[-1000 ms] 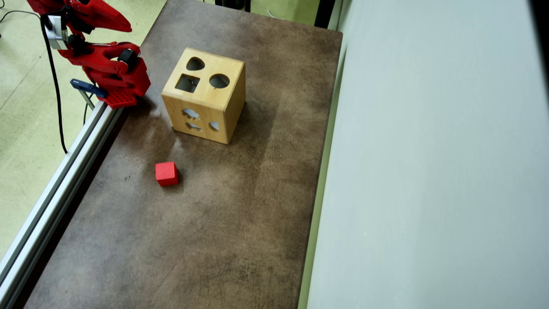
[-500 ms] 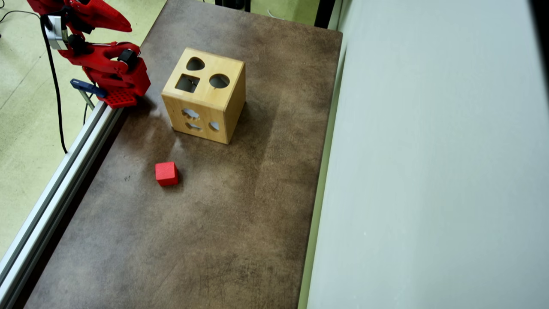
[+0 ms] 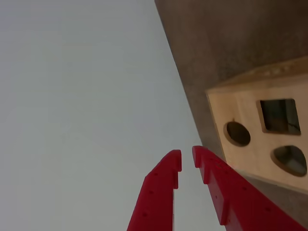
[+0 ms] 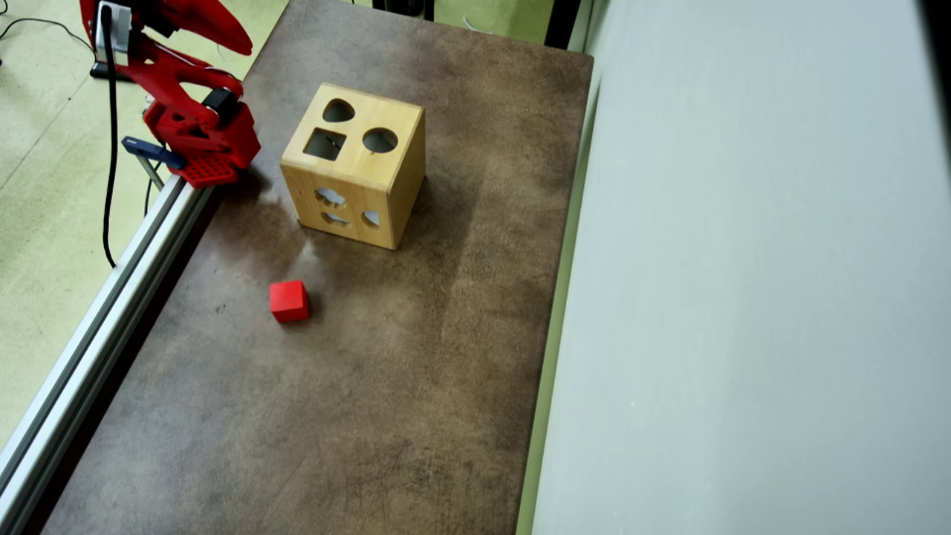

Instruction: Pick and place the red cube on the square hole

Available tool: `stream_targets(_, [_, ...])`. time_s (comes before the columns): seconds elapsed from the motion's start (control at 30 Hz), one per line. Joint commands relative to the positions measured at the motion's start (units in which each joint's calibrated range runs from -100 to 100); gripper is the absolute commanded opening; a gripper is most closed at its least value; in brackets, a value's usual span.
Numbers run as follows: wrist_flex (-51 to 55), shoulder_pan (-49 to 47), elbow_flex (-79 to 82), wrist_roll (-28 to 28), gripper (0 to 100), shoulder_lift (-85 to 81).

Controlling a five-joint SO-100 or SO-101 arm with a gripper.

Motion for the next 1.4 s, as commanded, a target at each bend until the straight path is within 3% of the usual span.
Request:
stream_targets(0.0, [0.6, 8.3, -5.6, 8.3, 5, 9.5])
stream_targets(0.3, [0.6, 16.4, -5.3, 30.5, 5, 17.3])
stream_targets(0.53, [0.6, 17.2, -4.1, 41.1, 5, 22.8])
stream_targets(1.07, [0.6, 16.5, 19.9, 43.4, 5, 26.4])
stream_targets(1.37, [-1.4, 16.3, 23.6, 43.0, 5, 26.7])
